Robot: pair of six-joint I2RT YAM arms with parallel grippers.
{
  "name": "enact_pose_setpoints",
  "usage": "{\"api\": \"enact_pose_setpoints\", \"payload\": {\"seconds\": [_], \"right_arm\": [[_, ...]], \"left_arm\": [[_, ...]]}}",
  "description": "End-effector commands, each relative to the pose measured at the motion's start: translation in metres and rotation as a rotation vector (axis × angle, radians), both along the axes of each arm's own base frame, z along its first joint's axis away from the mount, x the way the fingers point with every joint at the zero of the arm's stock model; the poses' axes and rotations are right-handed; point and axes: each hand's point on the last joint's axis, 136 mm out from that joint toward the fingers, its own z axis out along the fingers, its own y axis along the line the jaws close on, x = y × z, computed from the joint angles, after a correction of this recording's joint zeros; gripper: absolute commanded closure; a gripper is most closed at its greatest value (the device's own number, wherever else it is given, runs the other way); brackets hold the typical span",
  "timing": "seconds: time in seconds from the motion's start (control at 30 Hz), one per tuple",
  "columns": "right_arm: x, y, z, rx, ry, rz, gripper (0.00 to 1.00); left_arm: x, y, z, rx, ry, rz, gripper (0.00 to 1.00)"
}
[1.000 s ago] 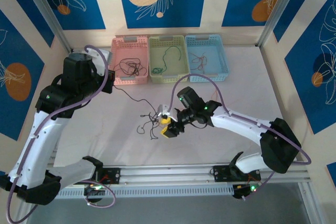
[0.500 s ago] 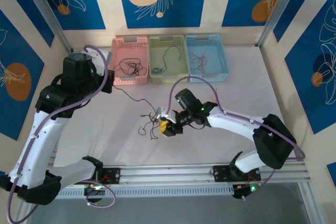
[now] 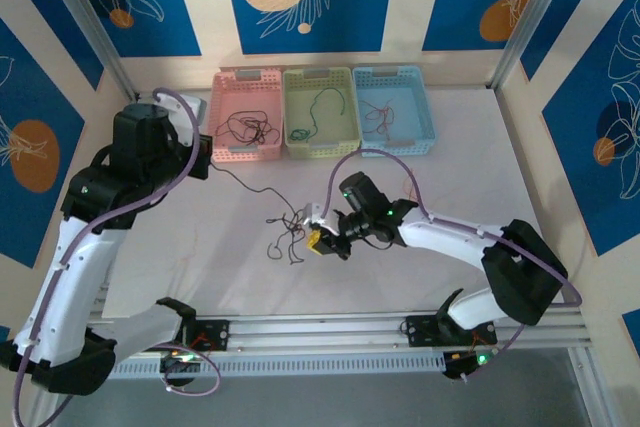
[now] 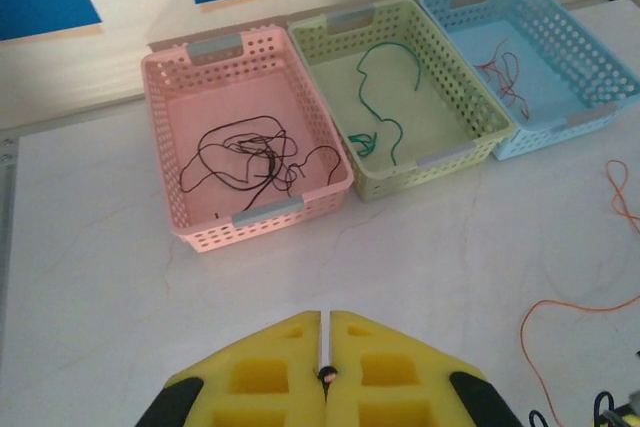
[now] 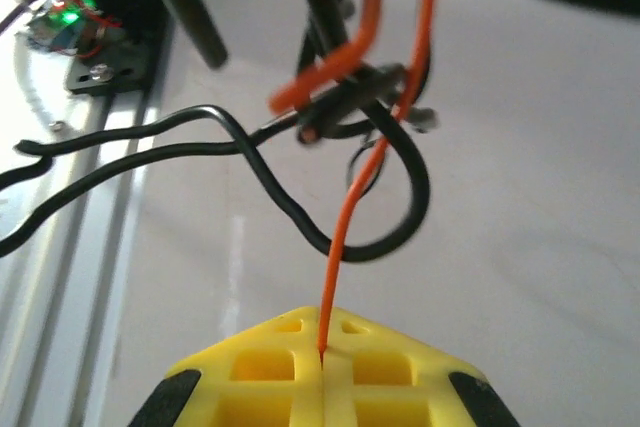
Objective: Untangle the cables
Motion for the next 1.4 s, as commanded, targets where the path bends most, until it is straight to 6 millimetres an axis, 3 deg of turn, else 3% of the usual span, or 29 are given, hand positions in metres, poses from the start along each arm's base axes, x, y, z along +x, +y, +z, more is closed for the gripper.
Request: {"api": "enact_pose_setpoints", "payload": {"seconds": [0.0,0.07,0.17,0.27,0.37,0.53,0.73,0.83,0.9,0.97,1.17,1.23,1.3,1.37], "right_arm": [[0.043,-0.02,0.011,0.03,-0.051,-0.234,1.0],[0.082,-0.052,0.013,0.051,-0.016,-0.471,1.0],[0.115,-0.095,0.018,0.145,0.055,-0.718,1.0],[0.132,-0.131,0.017,0.238,0.106,-0.88,1.0],[0.136,-0.141,0.017,0.271,0.126,-0.918,1.0],[0.139,-0.137,0.029,0.259,0.103,-0.912,1.0],[0.145,-0.163,0.071,0.267,0.099,-1.078,1.0],[0.149,-0.176,0.083,0.277,0.148,-1.17,1.0],[0.154,-0.174,0.1,0.305,0.16,-1.168,1.0],[0.163,-0.167,0.131,0.354,0.15,-1.148,1.0],[0.192,-0.157,0.263,0.485,-0.007,-1.115,1.0],[0.203,-0.163,0.292,0.478,-0.055,-1.16,1.0],[0.213,-0.174,0.299,0.428,-0.07,-1.231,1.0],[0.218,-0.186,0.289,0.37,-0.038,-1.311,1.0]], "left_arm": [[-0.012,0.028,0.018,0.039,-0.059,0.092,1.0],[-0.024,0.045,0.028,0.066,-0.097,0.144,1.0],[-0.045,0.07,0.043,0.11,-0.149,0.219,1.0],[-0.069,0.096,0.059,0.137,-0.218,0.3,1.0],[-0.085,0.106,0.066,0.119,-0.262,0.325,1.0],[-0.076,0.079,0.037,0.061,-0.184,0.216,1.0],[-0.052,0.05,-0.016,0.022,-0.083,0.133,1.0],[-0.045,0.036,-0.031,-0.009,-0.064,0.081,1.0],[-0.039,0.03,-0.04,-0.011,-0.047,0.063,1.0],[-0.034,0.021,-0.053,-0.013,-0.01,0.032,1.0],[-0.035,0.006,-0.097,-0.022,0.093,-0.036,1.0],[-0.036,0.004,-0.111,-0.026,0.12,-0.044,1.0],[-0.038,0.003,-0.12,-0.028,0.135,-0.047,1.0],[-0.039,0.003,-0.126,-0.031,0.141,-0.047,1.0]]}}
